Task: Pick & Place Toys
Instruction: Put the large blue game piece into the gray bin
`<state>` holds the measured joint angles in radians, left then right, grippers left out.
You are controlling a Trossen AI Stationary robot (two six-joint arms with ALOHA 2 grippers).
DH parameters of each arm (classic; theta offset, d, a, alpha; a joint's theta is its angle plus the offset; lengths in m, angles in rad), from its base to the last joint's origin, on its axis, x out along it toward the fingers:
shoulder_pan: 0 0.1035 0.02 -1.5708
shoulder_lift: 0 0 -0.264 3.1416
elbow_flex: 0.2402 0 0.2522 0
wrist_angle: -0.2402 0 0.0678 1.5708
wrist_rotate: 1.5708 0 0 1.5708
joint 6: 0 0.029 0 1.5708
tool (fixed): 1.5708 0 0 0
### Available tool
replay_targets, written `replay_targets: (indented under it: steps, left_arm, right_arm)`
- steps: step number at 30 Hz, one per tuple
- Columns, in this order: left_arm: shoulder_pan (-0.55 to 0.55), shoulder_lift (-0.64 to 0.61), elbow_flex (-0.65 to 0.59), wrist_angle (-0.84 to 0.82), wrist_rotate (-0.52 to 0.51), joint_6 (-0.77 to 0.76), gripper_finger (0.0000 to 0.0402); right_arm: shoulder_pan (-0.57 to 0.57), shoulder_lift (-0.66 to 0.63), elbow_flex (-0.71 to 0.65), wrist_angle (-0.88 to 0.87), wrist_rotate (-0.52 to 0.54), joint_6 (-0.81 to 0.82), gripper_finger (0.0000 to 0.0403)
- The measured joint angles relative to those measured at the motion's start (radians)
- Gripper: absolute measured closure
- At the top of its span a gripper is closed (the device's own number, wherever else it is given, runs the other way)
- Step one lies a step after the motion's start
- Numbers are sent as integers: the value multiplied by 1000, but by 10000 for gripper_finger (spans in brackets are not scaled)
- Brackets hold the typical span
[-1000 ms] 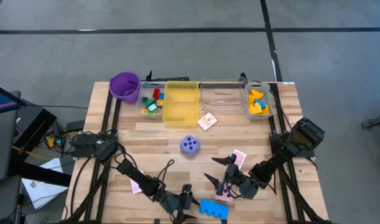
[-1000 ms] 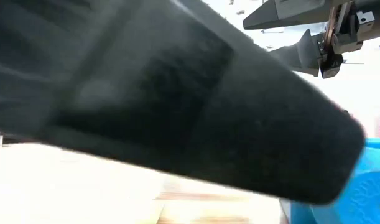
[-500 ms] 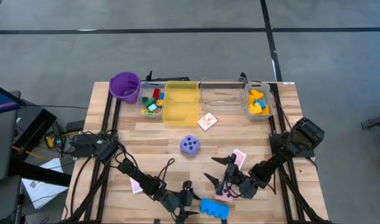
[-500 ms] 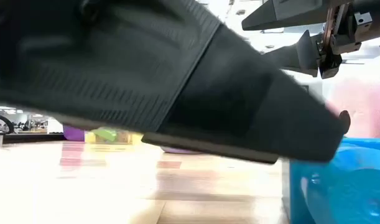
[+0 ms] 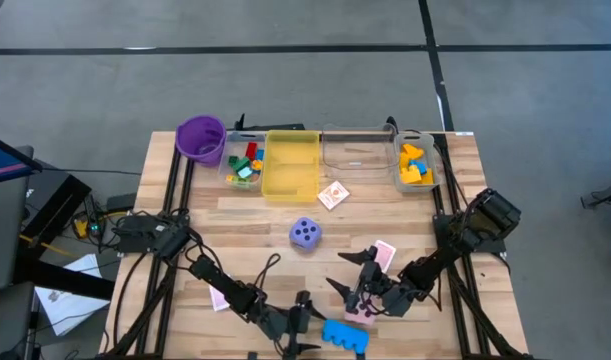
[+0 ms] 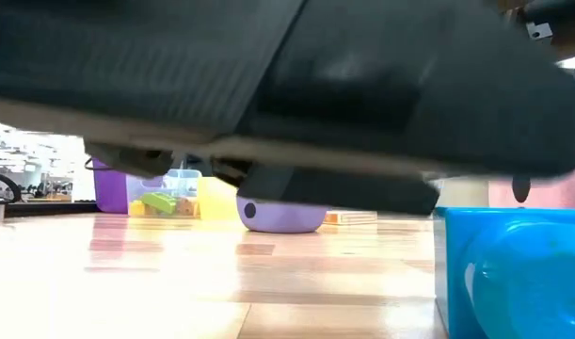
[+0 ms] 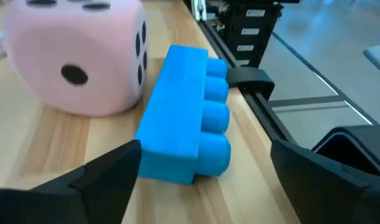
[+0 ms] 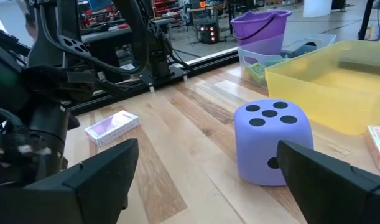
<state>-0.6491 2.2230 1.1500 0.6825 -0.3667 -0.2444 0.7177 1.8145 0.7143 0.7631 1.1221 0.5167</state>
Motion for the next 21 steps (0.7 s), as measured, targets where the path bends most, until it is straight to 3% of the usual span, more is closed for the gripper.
replay_targets:
  steps: [6,12,21]
  left_arm:
    - [2,0,0,39,-4,32,27]
    - [13,13,6,44,-16,32,27]
    - [18,109,106,43,-19,61,26]
  right_arm:
    - [0,0,0,0,0,0,28]
    - [0,0,0,0,0,0,28]
    - [0,0,0,-5,0,0,28]
